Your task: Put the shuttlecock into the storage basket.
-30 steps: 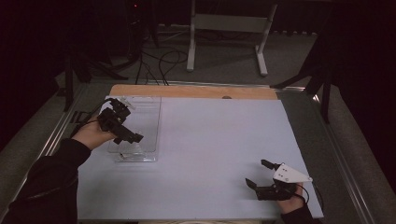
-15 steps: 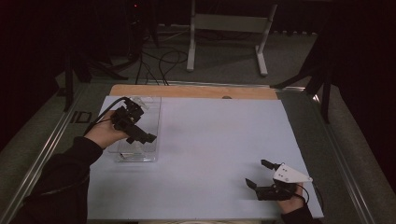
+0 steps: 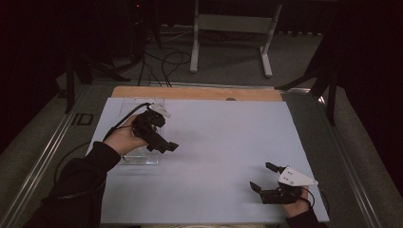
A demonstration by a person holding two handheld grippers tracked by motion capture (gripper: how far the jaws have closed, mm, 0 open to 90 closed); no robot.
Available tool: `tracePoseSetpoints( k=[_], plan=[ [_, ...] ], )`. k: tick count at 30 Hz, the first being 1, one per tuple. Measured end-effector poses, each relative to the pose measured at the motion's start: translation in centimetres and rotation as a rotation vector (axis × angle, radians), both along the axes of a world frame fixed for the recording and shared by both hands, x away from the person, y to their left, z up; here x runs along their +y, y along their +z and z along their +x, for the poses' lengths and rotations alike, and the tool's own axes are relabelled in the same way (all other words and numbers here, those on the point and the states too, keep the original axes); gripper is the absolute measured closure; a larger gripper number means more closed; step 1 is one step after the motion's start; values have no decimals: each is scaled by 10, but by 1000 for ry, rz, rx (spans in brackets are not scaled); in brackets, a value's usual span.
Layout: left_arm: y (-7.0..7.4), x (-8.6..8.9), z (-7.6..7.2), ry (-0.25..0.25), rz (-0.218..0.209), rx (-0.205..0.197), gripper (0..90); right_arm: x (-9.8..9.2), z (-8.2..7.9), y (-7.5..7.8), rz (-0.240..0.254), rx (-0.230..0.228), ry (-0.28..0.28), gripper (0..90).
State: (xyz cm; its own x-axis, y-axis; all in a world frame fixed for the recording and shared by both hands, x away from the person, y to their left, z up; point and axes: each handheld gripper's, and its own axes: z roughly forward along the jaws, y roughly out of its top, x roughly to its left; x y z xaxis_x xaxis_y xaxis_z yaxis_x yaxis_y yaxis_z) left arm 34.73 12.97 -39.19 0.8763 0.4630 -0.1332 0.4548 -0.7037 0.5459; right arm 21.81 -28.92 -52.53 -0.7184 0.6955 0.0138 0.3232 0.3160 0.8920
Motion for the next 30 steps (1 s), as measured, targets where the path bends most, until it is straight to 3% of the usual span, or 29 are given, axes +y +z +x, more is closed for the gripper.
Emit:
tracePoseSetpoints(
  k=[17,19,24,30],
  plan=[
    [-17,-50,-21,-188,-28,-21,0,0,0,1,3,0,1,83],
    [-22,-55,-25,-201,-15,-22,0,0,0,1,2,-2,3,84],
    [-35,-66,-31,-216,-23,-14,0,0,0,1,4,0,3,83],
    [-51,-79,-42,-269,-34,4,0,-1,0,1,4,-2,4,84]
  ],
)
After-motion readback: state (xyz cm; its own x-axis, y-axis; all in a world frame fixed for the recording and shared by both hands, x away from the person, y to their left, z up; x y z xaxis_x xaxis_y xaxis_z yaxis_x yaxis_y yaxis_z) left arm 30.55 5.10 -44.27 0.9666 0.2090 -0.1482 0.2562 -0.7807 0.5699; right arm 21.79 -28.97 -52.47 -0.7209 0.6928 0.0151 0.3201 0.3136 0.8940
